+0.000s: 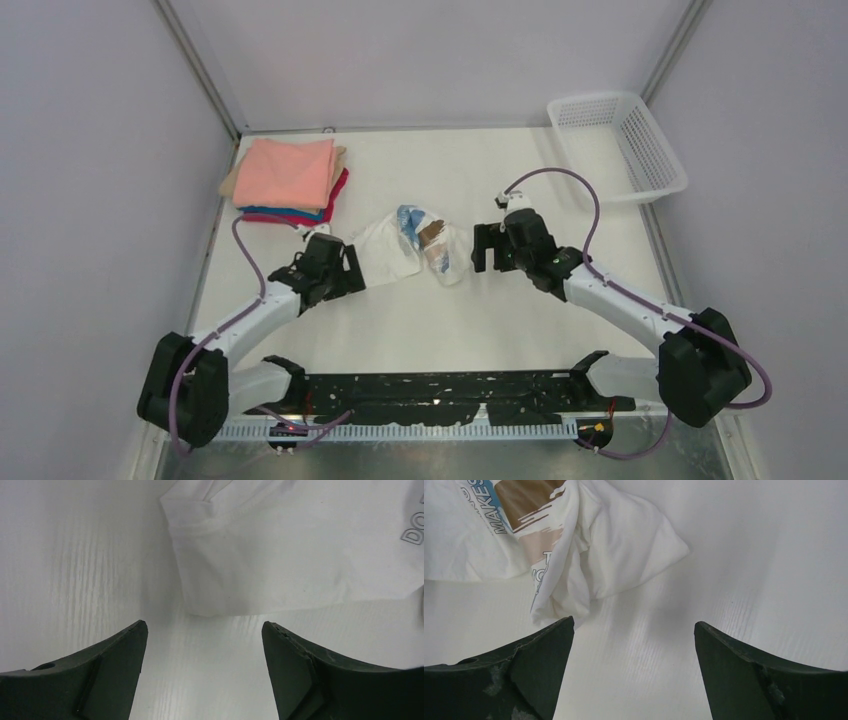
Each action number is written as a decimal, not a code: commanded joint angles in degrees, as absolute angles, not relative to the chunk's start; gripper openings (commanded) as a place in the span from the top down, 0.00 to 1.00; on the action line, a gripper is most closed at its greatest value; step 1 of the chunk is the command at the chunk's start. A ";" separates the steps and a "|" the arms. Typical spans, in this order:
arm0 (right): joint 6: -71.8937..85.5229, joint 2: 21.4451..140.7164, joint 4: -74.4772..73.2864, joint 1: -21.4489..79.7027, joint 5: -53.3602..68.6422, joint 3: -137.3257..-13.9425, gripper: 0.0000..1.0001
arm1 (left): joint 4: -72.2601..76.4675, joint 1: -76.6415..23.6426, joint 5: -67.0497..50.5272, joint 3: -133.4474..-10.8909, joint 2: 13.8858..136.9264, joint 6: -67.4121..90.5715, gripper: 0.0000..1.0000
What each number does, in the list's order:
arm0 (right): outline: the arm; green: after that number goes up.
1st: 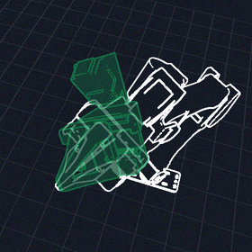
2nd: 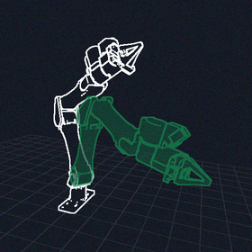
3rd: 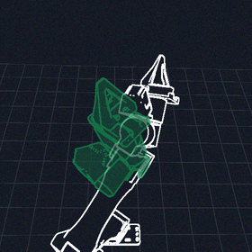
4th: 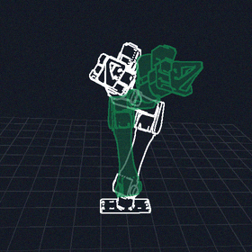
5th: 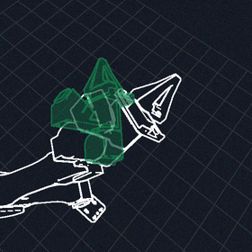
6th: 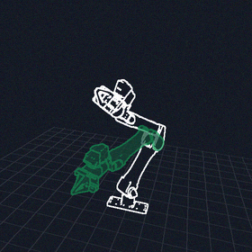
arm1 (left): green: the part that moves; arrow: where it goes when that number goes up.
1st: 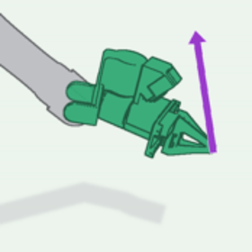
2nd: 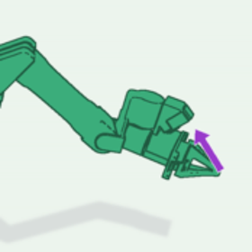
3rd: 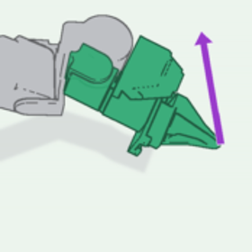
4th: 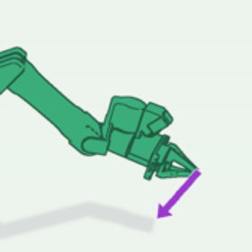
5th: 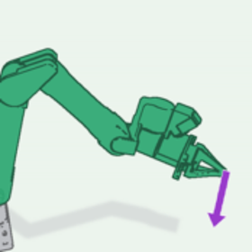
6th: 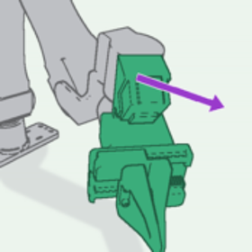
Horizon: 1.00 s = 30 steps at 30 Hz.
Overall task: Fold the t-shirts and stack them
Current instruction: Flatten out the tshirt
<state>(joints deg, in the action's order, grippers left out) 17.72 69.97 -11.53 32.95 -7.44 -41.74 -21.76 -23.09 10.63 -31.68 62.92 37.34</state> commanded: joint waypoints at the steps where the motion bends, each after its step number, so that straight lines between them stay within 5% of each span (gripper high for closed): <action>1: 17.90 67.47 -7.66 33.15 -6.16 -41.27 0.05 | -16.35 -21.68 10.12 -34.25 70.56 39.57 0.21; 8: 15.69 64.74 -9.97 33.22 -10.08 -40.65 0.05 | -15.39 -21.10 9.47 -37.45 79.49 40.65 0.58; 9: 15.49 64.67 -9.82 33.20 -9.39 -40.33 0.05 | -15.02 -21.15 9.26 -37.45 80.06 40.50 0.67; 11: 14.25 64.86 -8.81 33.44 -6.38 -39.87 0.05 | -14.13 -21.09 9.19 -37.55 80.83 39.97 0.99; 22: 10.73 74.42 -2.74 41.73 3.89 -45.61 0.01 | -12.42 -21.18 12.70 -33.65 70.34 36.89 1.00; 30: 12.66 85.80 -2.29 43.56 5.15 -51.25 0.30 | -11.61 -21.18 11.17 -32.50 67.13 36.97 1.00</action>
<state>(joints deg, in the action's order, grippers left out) 11.75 82.59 -4.60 42.28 3.75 -47.13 -13.82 -21.26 10.87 -32.71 67.94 37.89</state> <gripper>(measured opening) 0.761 0.010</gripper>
